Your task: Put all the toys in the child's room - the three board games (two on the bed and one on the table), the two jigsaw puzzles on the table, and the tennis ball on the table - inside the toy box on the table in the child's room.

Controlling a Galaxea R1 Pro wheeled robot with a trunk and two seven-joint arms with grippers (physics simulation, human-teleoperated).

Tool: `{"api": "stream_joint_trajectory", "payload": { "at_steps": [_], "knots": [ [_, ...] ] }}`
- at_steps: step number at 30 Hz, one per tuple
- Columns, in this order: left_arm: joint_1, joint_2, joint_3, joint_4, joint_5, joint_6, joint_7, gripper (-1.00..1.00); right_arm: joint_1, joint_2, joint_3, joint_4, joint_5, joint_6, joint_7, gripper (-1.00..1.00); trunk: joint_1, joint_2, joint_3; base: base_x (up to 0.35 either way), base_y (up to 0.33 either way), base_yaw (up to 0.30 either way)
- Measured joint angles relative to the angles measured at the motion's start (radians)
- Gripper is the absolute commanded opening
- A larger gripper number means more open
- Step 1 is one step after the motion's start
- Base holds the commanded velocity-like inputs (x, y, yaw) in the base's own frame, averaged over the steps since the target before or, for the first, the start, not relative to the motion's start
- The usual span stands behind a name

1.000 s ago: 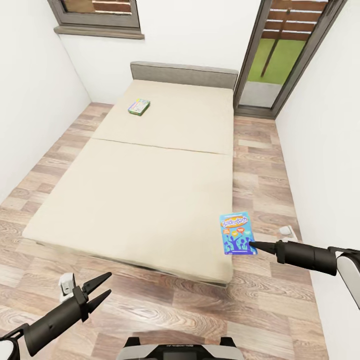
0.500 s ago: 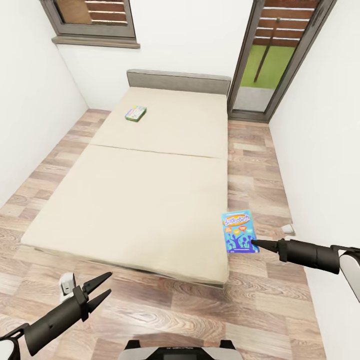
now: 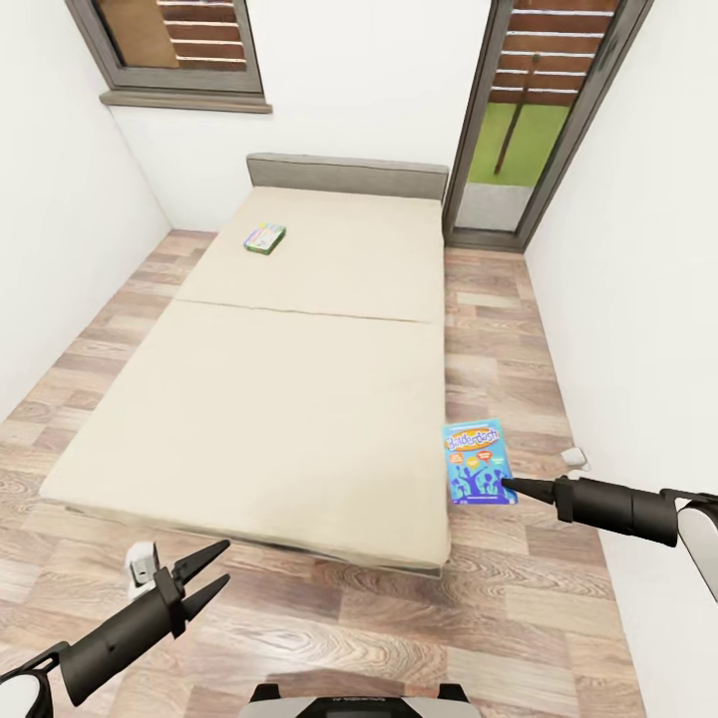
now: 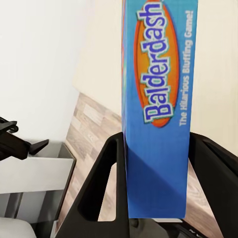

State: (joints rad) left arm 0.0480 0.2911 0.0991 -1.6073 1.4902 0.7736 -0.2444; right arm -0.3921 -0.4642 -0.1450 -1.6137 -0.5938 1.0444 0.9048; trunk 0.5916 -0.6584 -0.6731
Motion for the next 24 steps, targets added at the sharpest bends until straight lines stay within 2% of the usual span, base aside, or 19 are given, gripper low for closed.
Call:
{"api": "stream_joint_trajectory", "payload": {
  "at_steps": [14,24],
  "knots": [
    [-0.002,-0.005,-0.002,0.000,-0.001,0.000,0.001,1.00,0.003,0.004,0.006,0.000,0.000,0.000,0.001,-1.00,-0.054,0.098,0.065,0.000,0.000,-0.057],
    [-0.002,-0.006,-0.002,0.000,-0.002,0.000,0.009,1.00,0.011,0.013,0.019,0.000,0.001,0.000,0.013,-1.00,-0.092,0.168,0.101,0.000,0.000,-0.009]
  ]
}}
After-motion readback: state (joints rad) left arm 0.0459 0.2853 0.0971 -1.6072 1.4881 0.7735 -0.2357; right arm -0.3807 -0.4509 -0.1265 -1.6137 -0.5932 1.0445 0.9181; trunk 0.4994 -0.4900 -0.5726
